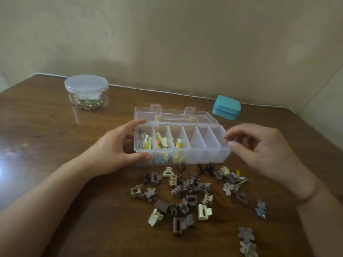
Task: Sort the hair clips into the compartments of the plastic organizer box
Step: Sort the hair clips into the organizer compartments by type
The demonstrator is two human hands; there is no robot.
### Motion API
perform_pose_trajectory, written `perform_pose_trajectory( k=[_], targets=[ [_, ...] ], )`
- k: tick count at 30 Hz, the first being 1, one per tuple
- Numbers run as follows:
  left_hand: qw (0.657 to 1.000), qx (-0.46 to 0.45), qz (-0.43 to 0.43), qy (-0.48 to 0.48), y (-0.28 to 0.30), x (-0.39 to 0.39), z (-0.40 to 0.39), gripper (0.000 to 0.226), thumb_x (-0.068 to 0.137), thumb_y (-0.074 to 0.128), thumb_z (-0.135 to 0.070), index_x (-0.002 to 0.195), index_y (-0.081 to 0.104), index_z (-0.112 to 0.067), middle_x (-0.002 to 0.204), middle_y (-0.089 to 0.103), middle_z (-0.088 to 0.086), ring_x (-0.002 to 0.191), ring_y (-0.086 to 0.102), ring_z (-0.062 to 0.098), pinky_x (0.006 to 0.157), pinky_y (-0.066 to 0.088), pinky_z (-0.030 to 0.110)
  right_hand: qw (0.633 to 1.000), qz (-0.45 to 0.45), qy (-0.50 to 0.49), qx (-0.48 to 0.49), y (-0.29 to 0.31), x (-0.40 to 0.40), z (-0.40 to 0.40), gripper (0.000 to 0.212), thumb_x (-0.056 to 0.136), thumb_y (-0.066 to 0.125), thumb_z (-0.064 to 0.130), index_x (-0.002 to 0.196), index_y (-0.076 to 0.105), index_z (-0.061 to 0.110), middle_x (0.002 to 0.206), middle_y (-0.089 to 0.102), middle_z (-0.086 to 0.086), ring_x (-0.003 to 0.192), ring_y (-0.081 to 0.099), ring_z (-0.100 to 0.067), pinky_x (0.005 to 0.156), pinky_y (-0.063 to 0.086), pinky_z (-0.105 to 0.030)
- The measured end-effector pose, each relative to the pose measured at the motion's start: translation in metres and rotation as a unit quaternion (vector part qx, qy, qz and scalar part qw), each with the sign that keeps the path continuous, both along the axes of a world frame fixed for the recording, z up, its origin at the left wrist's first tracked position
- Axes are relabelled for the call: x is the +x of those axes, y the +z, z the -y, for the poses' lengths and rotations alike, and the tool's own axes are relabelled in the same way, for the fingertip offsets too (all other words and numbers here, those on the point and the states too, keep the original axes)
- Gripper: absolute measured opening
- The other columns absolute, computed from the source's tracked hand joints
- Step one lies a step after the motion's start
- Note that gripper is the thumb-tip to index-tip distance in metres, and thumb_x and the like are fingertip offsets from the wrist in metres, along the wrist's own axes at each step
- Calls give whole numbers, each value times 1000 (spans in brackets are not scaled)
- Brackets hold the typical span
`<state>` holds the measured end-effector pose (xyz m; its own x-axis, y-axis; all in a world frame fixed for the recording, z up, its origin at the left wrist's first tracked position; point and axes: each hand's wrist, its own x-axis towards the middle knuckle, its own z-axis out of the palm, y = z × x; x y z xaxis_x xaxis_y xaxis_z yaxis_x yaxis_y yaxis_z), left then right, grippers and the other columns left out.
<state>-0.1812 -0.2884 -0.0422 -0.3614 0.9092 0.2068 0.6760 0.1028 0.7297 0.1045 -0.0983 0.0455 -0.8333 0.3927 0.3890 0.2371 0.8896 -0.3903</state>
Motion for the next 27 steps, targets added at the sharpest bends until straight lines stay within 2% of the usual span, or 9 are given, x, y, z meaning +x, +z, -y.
perform_pose_trajectory(
  k=[5, 8, 11, 14, 16, 18, 22, 24, 27],
  targets=[
    [1000, 15, 6, 1, -5, -3, -1, 93, 60, 74, -70, 141, 30, -63, 116, 47, -43, 109, 46, -28, 84, 43, 16, 995, 65, -71, -29, -31, 87, 1, 24, 77, 70, 34, 95, 63, 48, 103, 64, 25, 92, 61, 0, 71, 46, -7],
    [1000, 18, -6, 15, -6, -3, -2, 92, 58, 76, -68, 139, 32, -64, 108, 49, -46, 102, 46, -32, 78, 41, 12, 988, 91, -114, -49, -57, 114, 12, 34, 70, 71, 55, 102, 62, 50, 112, 60, 29, 108, 55, 3, 83, 43, -14],
    [999, 28, -25, 30, -9, -4, -2, 91, 59, 77, -64, 139, 35, -63, 103, 53, -47, 99, 50, -31, 76, 42, 14, 984, 91, -151, -33, -77, 123, 21, 42, 65, 64, 68, 104, 60, 52, 109, 56, 35, 112, 48, 7, 87, 41, -22],
    [999, 22, -25, 32, -10, -4, -2, 89, 60, 78, -61, 138, 35, -64, 106, 53, -44, 97, 55, -22, 83, 45, 22, 983, 54, -173, -32, -83, 120, 28, 35, 65, 65, 63, 98, 61, 51, 103, 54, 38, 110, 46, 9, 86, 39, -19],
    [999, 21, -20, 32, -9, -3, -2, 88, 60, 78, -61, 137, 34, -66, 111, 50, -42, 99, 53, -18, 86, 46, 27, 985, 43, -167, -27, -84, 118, 28, 29, 67, 70, 54, 94, 61, 51, 100, 56, 35, 108, 48, 8, 86, 40, -20],
    [999, 19, -11, 29, -8, -2, -2, 89, 59, 77, -64, 137, 34, -66, 115, 50, -40, 103, 51, -18, 89, 46, 28, 987, 47, -154, -28, -82, 115, 27, 26, 67, 67, 56, 91, 61, 52, 100, 56, 34, 108, 47, 11, 85, 40, -18],
    [1000, 15, 6, 20, -5, 2, 0, 93, 58, 76, -68, 141, 33, -61, 132, 53, -22, 114, 53, -10, 96, 48, 33, 992, 4, -124, -36, -55, 84, 20, 39, 65, 62, 61, 103, 60, 53, 105, 56, 30, 102, 50, 16, 72, 40, -10],
    [1000, 15, 8, 18, -3, 2, 0, 94, 58, 76, -68, 142, 33, -58, 132, 52, -24, 114, 53, -12, 98, 48, 32, 996, -17, -71, -52, -35, 51, 17, 38, 69, 63, 59, 106, 59, 51, 105, 58, 25, 98, 54, 12, 64, 46, -9],
    [1000, 11, 10, 17, -1, 4, 1, 97, 58, 75, -70, 145, 33, -53, 122, 52, -32, 110, 51, -19, 97, 47, 26, 997, -33, 1, -67, -17, -7, 12, 32, 73, 64, 56, 104, 61, 49, 104, 58, 27, 96, 54, 10, 68, 42, -14]
  ],
)
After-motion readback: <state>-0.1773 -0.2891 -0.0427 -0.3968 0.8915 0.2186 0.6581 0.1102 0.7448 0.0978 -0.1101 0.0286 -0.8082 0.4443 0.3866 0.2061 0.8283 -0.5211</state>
